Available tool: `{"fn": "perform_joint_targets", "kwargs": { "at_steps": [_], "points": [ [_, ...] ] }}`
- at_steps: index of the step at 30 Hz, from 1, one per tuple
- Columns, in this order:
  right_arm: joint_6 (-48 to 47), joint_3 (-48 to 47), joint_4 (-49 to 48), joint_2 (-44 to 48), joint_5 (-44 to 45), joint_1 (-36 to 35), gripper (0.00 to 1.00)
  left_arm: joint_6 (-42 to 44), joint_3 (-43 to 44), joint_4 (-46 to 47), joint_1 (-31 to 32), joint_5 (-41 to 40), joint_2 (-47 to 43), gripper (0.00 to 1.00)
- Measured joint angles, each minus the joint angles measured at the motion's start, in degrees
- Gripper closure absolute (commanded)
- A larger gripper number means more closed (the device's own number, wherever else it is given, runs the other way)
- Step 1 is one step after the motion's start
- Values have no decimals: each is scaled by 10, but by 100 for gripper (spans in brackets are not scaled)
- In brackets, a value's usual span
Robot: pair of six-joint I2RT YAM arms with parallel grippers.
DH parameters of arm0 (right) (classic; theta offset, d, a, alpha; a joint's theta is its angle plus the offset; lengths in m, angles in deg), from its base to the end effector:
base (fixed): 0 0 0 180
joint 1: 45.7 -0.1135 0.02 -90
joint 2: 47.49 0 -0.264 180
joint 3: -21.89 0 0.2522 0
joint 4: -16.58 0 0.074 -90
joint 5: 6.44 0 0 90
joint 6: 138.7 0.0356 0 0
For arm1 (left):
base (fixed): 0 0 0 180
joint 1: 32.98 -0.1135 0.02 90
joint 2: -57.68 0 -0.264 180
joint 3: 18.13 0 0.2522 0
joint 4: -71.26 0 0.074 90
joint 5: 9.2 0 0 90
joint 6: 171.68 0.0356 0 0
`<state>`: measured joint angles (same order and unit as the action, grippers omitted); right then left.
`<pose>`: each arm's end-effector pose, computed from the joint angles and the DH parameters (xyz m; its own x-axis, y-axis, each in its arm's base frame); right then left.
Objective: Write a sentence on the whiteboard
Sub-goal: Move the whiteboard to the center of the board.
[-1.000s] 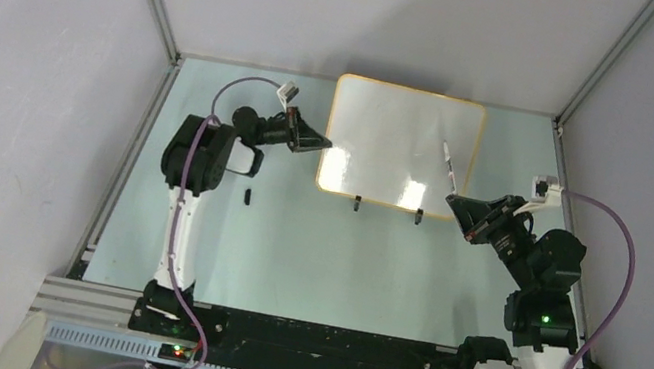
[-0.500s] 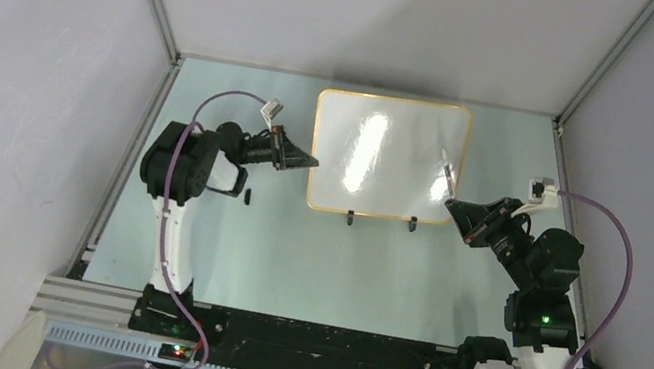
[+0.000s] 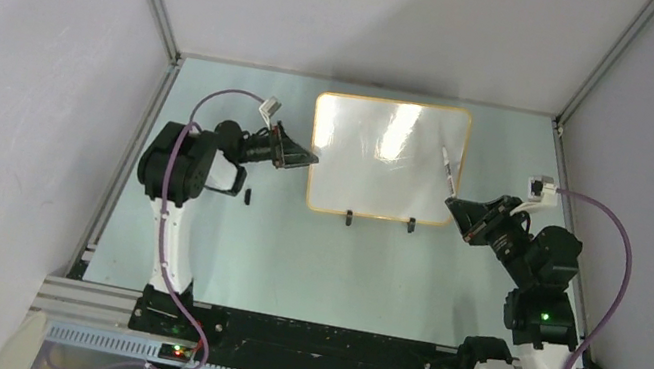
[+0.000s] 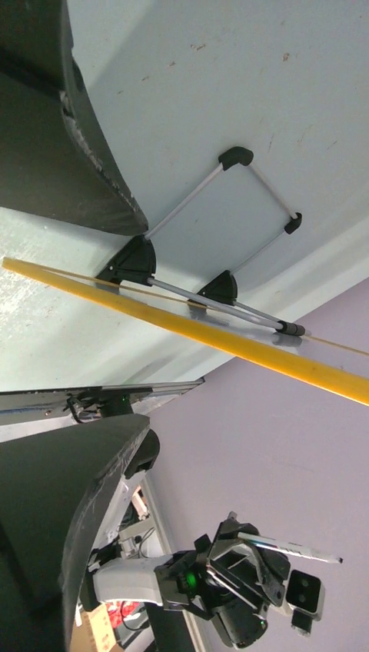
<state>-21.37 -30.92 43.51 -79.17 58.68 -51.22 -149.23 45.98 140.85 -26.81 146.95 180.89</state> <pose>0.1343 0.0280 0.3323 -0.3207 0.3875 -0.8643 -0.4015 0.7709 0.4945 0.3753 -0.0733 0.1341 -0.7974 -0.2897 -0.5294 0.5253 0.0985 -0.8452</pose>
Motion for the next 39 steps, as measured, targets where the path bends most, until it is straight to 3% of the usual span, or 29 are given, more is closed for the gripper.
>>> {"fn": "perform_joint_targets", "kwargs": {
  "at_steps": [5,11,16,23,28,31,36,39],
  "points": [
    [0,0,-8,3,0,0,100,61,0,-72,-1,-26,-31,1],
    [-2,-1,-12,6,0,0,100,247,6,-333,-5,-118,-138,1],
    [-4,-2,-15,6,-1,0,100,346,42,-479,-5,-195,-195,1],
    [-6,-2,-15,4,-5,1,100,393,29,-573,-6,-294,-282,1],
    [-10,-3,-15,4,-7,4,100,435,27,-663,-6,-432,-379,1],
    [-11,-3,-17,2,-7,4,100,447,24,-667,-7,-505,-419,1],
    [-10,-3,-26,-7,-7,4,100,455,47,-680,-15,-565,-414,1],
    [-6,-10,-27,-21,-4,3,100,451,103,-701,-16,-577,-383,0]
  ]
}}
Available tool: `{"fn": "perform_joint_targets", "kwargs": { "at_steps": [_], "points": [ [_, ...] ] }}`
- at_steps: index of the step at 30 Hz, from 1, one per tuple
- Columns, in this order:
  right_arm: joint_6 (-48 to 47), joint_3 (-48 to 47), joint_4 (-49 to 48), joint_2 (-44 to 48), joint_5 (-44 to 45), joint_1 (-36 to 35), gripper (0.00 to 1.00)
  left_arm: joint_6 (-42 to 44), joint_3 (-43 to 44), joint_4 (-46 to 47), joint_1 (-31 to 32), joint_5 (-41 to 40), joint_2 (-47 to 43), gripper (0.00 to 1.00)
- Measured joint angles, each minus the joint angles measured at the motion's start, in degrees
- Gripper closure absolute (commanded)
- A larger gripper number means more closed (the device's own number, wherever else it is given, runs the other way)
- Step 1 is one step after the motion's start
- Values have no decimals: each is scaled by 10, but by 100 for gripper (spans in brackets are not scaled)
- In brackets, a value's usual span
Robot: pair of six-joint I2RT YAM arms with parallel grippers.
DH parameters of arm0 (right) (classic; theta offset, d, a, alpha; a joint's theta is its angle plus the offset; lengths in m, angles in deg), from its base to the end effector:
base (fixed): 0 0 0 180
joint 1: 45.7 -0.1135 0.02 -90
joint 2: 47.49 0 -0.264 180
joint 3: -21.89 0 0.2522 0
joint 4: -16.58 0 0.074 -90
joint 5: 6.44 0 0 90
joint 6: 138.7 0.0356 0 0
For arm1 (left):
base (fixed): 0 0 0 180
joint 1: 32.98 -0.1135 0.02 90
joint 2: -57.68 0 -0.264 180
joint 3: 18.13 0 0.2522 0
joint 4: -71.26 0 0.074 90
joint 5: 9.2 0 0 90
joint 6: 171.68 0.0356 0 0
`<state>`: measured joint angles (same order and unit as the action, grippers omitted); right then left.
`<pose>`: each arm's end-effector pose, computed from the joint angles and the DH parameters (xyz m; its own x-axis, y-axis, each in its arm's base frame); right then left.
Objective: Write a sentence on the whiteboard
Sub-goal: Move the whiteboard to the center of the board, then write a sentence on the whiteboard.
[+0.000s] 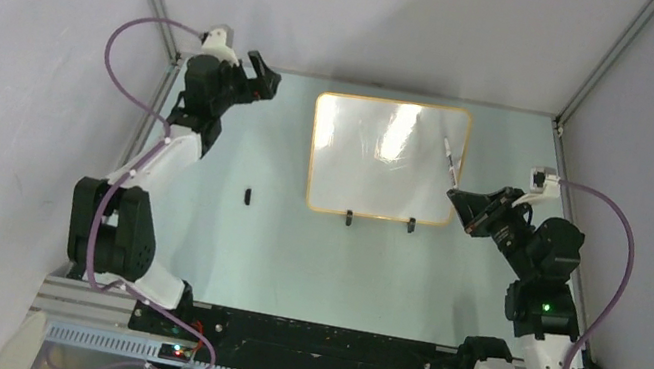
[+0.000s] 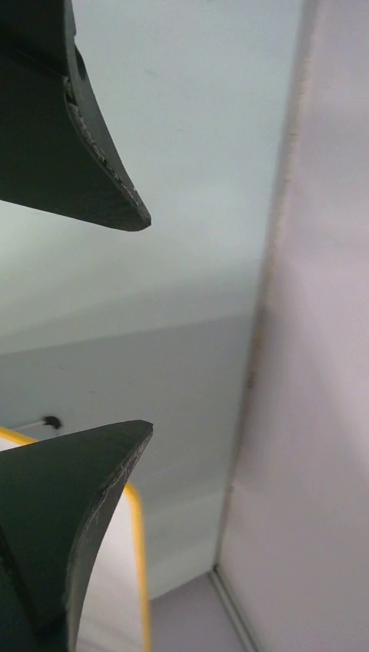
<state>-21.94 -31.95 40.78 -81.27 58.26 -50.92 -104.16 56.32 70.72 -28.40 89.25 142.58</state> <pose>0.1414 0.0282 0.3391 -0.2924 0.3821 -0.8767 -0.4201 0.7722 0.4766 0.3502 -0.0333 0.3099 -0.2608 -0.3585 -0.8964 0.1332 0.9062 -0.4012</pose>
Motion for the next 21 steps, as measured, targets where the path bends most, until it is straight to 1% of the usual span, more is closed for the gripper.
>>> {"fn": "perform_joint_targets", "kwargs": {
  "at_steps": [3,5,8,11,12,14,17,20,21],
  "points": [
    [6,-21,0,-25,16,-14,100,-5,71,-7,0,-4,28,1],
    [6,-47,4,-48,44,-42,100,-14,95,-1,0,-9,31,1],
    [2,-101,16,-90,108,-113,100,-30,101,34,0,-13,30,1],
    [-3,-160,32,-133,188,-193,100,-35,73,85,0,-3,30,1],
    [-3,-193,47,-155,238,-234,100,-35,63,94,0,2,31,1],
    [-3,-236,63,-186,315,-289,100,-34,53,99,0,23,35,1],
    [1,-306,94,-242,482,-377,100,-28,61,96,-1,82,53,0],
    [1,-348,102,-292,589,-432,100,-29,69,103,-1,131,68,1],
    [1,-353,103,-304,603,-438,100,-30,68,109,-1,143,71,1]
  ]
}}
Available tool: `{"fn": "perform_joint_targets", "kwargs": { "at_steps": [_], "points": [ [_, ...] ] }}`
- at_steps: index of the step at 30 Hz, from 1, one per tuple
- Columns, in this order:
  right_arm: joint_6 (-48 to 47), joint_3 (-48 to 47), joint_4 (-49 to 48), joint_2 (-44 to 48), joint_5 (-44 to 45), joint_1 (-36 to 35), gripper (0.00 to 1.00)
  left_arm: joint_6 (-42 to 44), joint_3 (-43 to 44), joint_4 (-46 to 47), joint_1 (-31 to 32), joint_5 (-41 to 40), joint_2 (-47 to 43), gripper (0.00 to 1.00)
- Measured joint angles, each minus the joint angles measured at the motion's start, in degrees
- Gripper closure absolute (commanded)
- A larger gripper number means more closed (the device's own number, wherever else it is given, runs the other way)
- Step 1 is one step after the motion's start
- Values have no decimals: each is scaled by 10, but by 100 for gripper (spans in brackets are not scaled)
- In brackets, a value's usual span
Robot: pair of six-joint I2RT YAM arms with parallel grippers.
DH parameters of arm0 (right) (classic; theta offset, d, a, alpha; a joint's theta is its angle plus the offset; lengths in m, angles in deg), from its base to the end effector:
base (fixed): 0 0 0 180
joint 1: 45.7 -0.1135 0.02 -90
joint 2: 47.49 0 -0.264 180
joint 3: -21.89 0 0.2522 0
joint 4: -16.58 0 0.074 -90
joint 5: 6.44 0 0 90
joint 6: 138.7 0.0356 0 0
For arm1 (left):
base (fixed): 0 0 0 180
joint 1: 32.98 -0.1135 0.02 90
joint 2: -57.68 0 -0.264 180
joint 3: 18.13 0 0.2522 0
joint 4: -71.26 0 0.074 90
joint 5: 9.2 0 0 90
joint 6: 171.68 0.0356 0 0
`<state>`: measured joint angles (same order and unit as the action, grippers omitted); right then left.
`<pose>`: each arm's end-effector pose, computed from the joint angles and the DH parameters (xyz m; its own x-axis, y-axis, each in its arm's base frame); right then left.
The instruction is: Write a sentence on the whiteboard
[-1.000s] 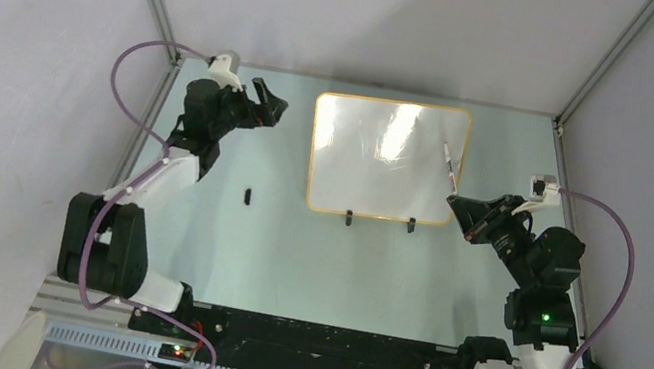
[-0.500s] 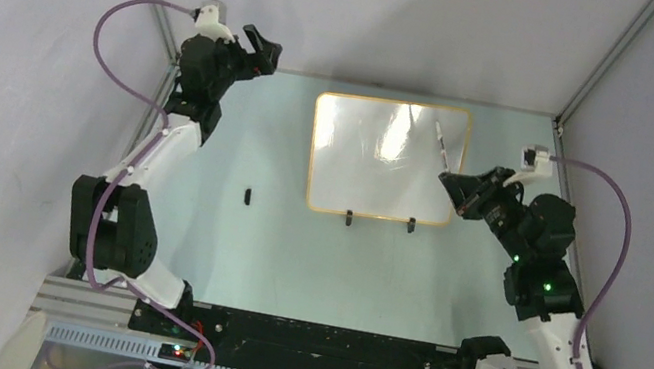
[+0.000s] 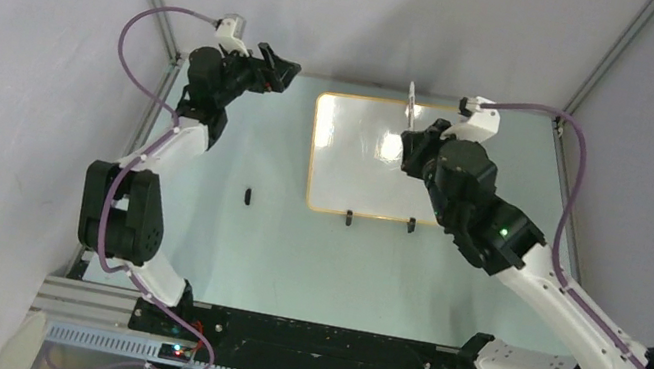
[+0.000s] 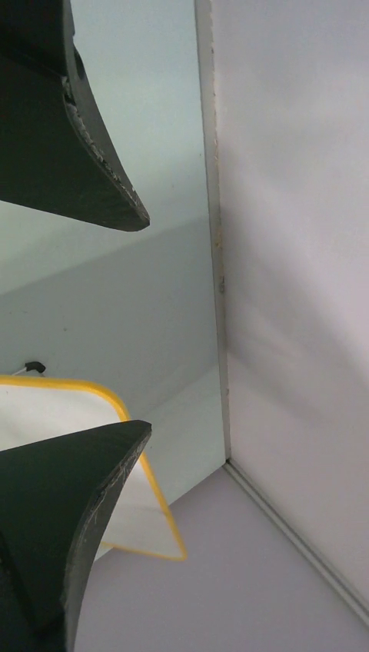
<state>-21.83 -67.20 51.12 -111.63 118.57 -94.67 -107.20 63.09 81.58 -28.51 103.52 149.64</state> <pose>0.1698 0.1640 0.4403 -0.2090 0.3238 -0.9228 -0.1705 0.9171 0.3604 0.3814 -0.0436 0.3296 -0.2035 -0.3827 -0.9012 0.4092 0.8030 -0.4334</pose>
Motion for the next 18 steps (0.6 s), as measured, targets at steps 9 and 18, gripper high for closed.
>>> {"fn": "perform_joint_targets", "kwargs": {
  "at_steps": [9,18],
  "points": [
    [-36,-1,3,-21,-134,80,100,-5,-5,50,0,60,4,1],
    [-96,38,-44,28,-286,121,100,-45,-26,105,-1,122,19,1]
  ]
}}
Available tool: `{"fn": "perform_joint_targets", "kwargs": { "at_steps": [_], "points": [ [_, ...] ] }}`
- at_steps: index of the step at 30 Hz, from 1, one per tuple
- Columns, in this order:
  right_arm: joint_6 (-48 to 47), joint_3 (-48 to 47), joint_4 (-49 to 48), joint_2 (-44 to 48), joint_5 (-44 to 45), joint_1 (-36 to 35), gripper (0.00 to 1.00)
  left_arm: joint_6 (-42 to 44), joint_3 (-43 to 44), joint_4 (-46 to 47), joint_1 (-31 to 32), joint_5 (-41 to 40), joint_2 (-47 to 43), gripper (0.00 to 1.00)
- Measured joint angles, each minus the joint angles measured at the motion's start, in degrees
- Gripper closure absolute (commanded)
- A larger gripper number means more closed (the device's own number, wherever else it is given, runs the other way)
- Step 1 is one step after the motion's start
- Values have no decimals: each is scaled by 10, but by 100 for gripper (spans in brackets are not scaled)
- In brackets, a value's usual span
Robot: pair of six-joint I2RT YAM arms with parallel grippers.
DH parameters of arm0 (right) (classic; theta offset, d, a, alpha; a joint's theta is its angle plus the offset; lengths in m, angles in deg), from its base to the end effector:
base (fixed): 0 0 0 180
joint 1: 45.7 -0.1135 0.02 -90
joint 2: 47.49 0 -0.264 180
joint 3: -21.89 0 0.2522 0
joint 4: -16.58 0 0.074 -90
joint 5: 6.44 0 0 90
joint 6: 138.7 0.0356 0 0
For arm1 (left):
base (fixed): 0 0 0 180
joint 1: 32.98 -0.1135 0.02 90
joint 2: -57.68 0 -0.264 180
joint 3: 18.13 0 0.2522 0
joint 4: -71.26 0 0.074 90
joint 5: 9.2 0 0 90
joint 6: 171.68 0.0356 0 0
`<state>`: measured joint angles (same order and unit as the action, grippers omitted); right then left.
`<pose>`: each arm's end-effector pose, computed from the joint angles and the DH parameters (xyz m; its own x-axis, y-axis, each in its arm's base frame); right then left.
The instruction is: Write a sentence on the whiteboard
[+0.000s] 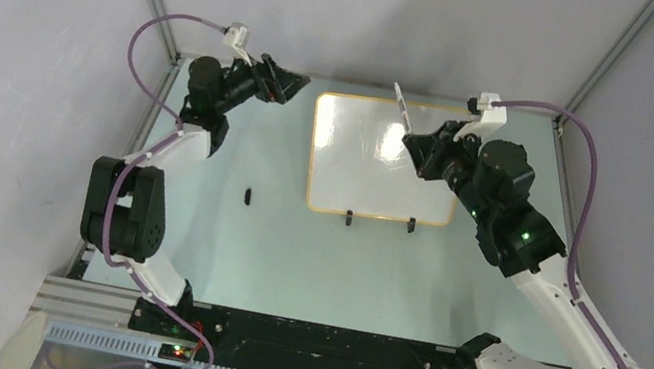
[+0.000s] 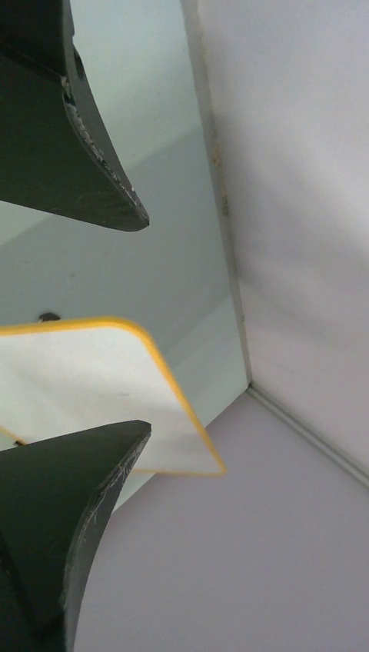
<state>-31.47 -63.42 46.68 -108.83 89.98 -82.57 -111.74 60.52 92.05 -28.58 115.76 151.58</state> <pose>0.1885 0.1364 0.4359 -0.2319 0.1940 -0.9532 -0.4592 0.8420 0.2831 0.3813 -0.0498 0.3205 -0.2330 -0.3938 -0.8892 0.5948 0.6657 -0.4507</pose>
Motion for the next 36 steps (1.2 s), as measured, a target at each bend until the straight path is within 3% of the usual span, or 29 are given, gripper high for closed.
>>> {"fn": "perform_joint_targets", "kwargs": {
  "at_steps": [5,8,14,18,21,36],
  "points": [
    [10,83,-29,55,-40,21,100,-62,-79,71,1,32,-37,1],
    [30,116,-49,75,-73,56,100,-142,-122,166,14,38,-68,2],
    [64,122,-103,70,-129,86,100,-266,-127,337,123,24,-87,8],
    [74,122,-120,65,-153,86,100,-275,-113,320,199,-9,-92,13],
    [78,122,-125,61,-167,86,100,-274,-109,302,223,-33,-93,16],
    [74,115,-131,26,-208,41,100,-290,-66,280,236,-46,-52,33]
  ]
}}
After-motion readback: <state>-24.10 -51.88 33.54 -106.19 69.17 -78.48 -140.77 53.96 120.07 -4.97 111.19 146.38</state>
